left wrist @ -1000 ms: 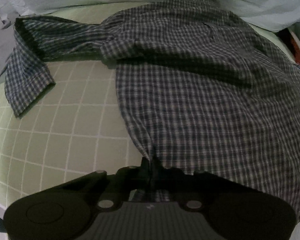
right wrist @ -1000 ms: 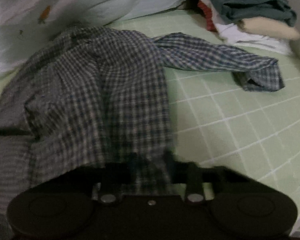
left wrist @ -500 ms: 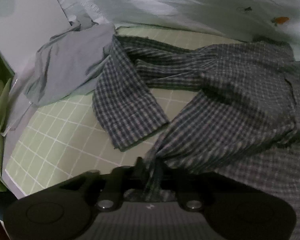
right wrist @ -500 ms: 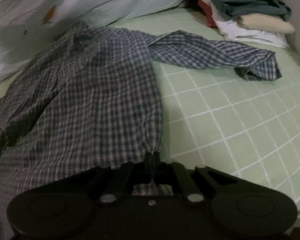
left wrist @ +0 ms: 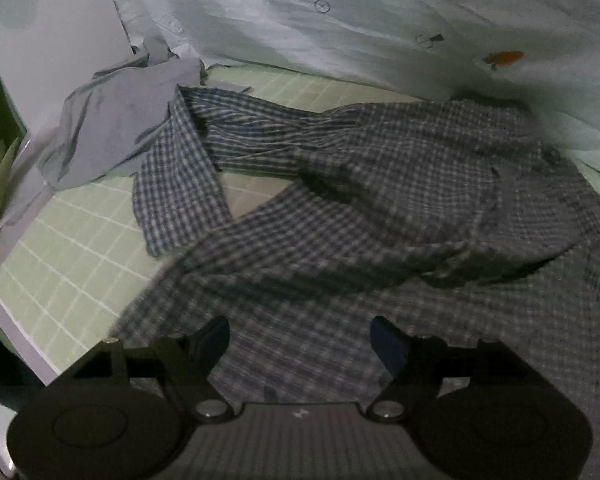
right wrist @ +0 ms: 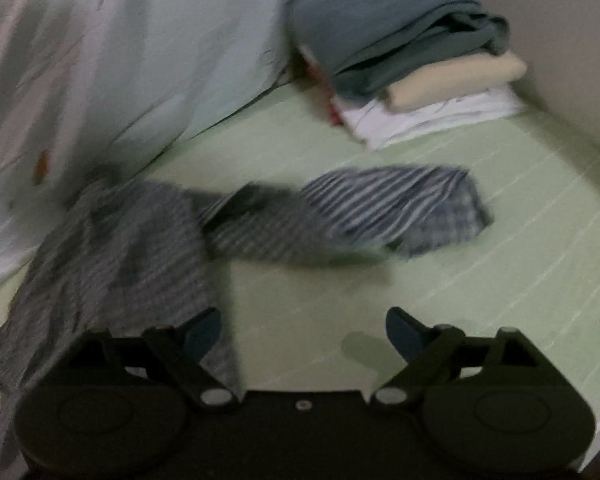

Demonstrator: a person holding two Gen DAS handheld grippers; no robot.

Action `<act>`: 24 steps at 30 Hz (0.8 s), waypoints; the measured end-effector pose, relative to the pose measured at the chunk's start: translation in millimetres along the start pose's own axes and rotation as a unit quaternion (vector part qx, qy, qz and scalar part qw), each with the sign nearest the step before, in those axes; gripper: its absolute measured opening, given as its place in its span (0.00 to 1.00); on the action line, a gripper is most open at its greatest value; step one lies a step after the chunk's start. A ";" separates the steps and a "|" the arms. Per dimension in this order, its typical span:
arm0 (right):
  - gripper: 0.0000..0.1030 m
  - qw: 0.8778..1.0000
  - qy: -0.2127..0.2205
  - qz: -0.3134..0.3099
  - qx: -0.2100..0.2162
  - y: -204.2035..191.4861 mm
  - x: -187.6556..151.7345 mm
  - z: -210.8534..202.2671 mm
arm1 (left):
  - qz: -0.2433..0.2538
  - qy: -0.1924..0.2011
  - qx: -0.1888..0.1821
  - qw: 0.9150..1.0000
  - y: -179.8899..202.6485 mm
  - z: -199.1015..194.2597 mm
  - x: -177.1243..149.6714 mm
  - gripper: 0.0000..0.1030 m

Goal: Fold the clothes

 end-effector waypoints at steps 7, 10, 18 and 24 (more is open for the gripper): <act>0.89 0.991 -0.015 0.128 0.032 63.5 46.4 32.4 | -0.026 -0.005 -0.008 1.000 44.3 -9.1 -13.6 0.77; 0.89 0.975 -0.034 0.216 0.041 92.7 58.7 54.1 | -0.030 -0.014 -0.014 0.999 60.6 -9.8 -14.5 0.77; 0.28 0.976 -0.034 0.211 0.044 110.9 85.7 81.4 | -0.004 -0.011 -0.018 1.000 95.7 -15.7 2.2 0.77; 0.05 0.983 0.020 0.168 0.065 113.7 92.1 60.2 | 0.026 -0.015 -0.021 0.999 116.1 -13.6 1.1 0.77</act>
Point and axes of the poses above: each gripper's, at about its wrist camera, not at the fingertips, and z roughly the way its jaws point, y to its right, x to its top, the point moved 7 cm from there along z, roughly the way its jaws point, and after that the axes turned 5 degrees about -y, right-handed, at the moved point
